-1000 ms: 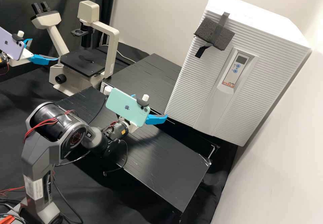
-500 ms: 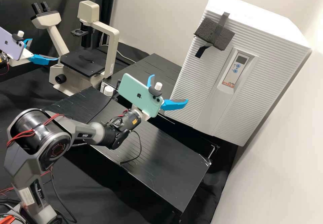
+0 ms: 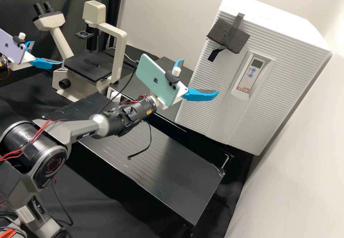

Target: Open the incubator door.

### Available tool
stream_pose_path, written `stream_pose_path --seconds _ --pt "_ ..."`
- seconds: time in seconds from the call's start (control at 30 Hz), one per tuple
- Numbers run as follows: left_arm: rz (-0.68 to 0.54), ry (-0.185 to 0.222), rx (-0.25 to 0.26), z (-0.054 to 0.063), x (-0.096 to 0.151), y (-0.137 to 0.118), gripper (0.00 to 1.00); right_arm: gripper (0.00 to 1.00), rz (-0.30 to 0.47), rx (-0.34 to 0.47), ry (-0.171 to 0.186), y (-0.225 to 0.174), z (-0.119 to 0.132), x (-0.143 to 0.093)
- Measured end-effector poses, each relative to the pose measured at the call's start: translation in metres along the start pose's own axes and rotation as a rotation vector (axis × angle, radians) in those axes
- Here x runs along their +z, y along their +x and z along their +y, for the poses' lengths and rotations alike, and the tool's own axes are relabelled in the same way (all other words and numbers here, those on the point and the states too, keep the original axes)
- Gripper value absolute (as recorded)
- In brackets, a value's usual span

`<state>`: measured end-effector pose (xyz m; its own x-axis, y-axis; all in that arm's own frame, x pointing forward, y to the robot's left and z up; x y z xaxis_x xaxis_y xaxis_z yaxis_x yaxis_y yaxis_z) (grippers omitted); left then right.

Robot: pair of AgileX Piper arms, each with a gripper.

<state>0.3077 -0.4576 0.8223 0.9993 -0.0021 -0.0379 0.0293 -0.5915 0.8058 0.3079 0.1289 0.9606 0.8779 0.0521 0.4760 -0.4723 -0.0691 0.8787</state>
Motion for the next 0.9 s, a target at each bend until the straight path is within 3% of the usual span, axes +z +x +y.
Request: stream_pose_path --seconds 0.13,0.2,0.47,0.63,0.77,0.8,0.9 --pt "0.000 0.000 0.000 0.000 0.000 0.000 1.00 1.00 -0.010 -0.006 -0.028 0.004 -0.001 -0.012" --pt "0.000 0.000 0.000 0.000 0.000 0.000 1.00 1.00 -0.027 -0.003 -0.025 0.006 -0.002 -0.016" --pt "0.000 0.000 0.000 0.000 0.000 0.000 1.00 1.00 -0.076 -0.009 -0.073 0.014 -0.011 -0.014" --pt "0.000 0.000 0.000 0.000 0.000 0.000 1.00 1.00 -0.120 -0.018 -0.060 0.016 -0.017 -0.006" --pt "0.000 0.000 0.000 0.000 0.000 0.000 1.00 1.00 -0.127 -0.021 -0.077 0.017 -0.018 -0.004" --pt "0.000 0.000 0.000 0.000 0.000 0.000 1.00 0.00 -0.128 -0.020 -0.077 0.017 -0.018 -0.004" --pt "0.000 0.000 0.000 0.000 0.000 0.000 1.00 0.00 -0.127 -0.011 -0.076 0.018 -0.015 -0.004"
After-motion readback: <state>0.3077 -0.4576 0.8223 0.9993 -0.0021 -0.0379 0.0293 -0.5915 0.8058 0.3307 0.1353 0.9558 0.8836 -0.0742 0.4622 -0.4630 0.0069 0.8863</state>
